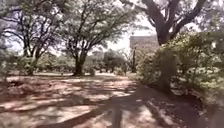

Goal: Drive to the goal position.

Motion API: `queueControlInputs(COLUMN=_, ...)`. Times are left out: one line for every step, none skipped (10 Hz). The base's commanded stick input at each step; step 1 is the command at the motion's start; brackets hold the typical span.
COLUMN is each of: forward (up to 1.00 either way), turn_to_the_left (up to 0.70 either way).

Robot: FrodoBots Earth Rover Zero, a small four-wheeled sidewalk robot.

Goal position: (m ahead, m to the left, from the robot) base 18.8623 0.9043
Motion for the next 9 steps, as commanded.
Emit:
queueControlInputs(forward=0.70, turn_to_the_left=0.00)
queueControlInputs(forward=0.70, turn_to_the_left=0.12)
queueControlInputs(forward=0.70, turn_to_the_left=0.24)
queueControlInputs(forward=0.70, turn_to_the_left=0.00)
queueControlInputs(forward=0.70, turn_to_the_left=0.00)
queueControlInputs(forward=0.70, turn_to_the_left=0.00)
queueControlInputs(forward=0.70, turn_to_the_left=0.00)
queueControlInputs(forward=0.70, turn_to_the_left=0.00)
queueControlInputs(forward=0.70, turn_to_the_left=0.00)
